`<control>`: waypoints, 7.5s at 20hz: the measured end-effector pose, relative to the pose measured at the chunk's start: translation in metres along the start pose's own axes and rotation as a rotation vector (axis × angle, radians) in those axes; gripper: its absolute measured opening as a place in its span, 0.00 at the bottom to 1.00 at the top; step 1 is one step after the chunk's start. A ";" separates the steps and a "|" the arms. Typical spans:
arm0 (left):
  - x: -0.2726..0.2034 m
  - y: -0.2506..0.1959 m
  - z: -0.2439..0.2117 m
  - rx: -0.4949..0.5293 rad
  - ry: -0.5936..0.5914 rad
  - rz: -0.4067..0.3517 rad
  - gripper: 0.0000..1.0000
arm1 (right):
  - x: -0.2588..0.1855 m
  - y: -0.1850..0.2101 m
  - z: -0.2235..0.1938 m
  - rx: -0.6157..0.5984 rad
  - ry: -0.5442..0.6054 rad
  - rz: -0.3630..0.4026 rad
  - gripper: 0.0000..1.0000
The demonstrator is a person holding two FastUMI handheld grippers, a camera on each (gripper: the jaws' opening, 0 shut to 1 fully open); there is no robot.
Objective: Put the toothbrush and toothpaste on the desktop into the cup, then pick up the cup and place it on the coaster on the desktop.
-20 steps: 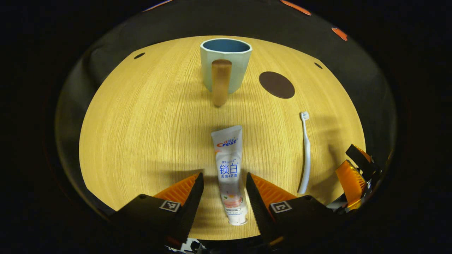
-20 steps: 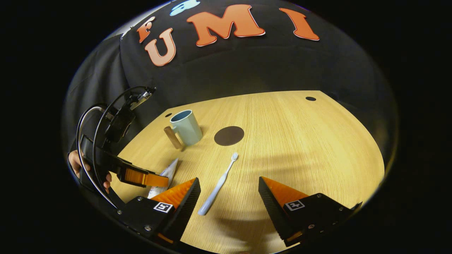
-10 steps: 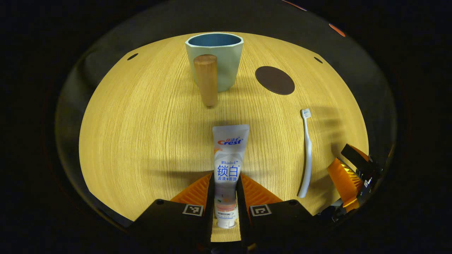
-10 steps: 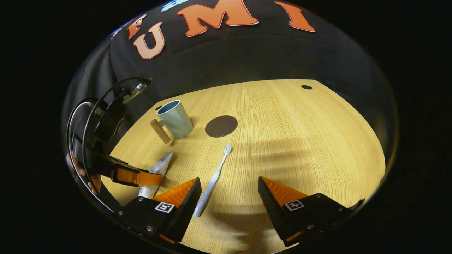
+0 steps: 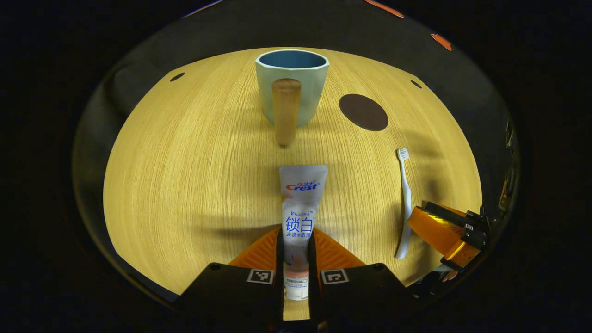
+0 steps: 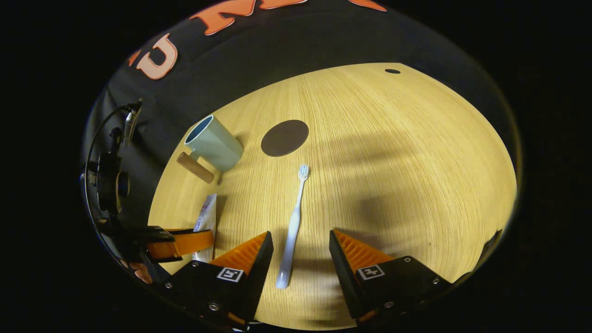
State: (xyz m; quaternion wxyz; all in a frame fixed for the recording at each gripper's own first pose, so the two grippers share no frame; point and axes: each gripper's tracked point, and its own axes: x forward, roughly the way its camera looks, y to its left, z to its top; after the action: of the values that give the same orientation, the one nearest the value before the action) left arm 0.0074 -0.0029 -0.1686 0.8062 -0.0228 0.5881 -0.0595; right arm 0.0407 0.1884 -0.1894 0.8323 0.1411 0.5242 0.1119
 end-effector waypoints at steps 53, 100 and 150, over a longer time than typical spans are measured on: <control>-0.043 0.029 -0.015 -0.071 -0.372 -0.260 0.25 | -0.141 0.029 -0.095 -0.042 -0.181 0.166 0.84; -0.101 0.040 0.038 -0.055 -0.324 -0.056 0.22 | 0.033 0.000 0.011 -0.319 0.299 -0.131 0.05; -0.018 0.109 0.118 0.110 -1.114 -0.231 0.40 | -0.016 0.148 0.241 -0.314 -0.842 0.449 0.03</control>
State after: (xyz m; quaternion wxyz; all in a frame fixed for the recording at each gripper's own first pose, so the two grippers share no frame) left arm 0.1220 0.1035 -0.1271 0.9829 -0.0728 0.0640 -0.1567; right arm 0.2465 0.2929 -0.0253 0.9382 0.1564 0.0762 0.2992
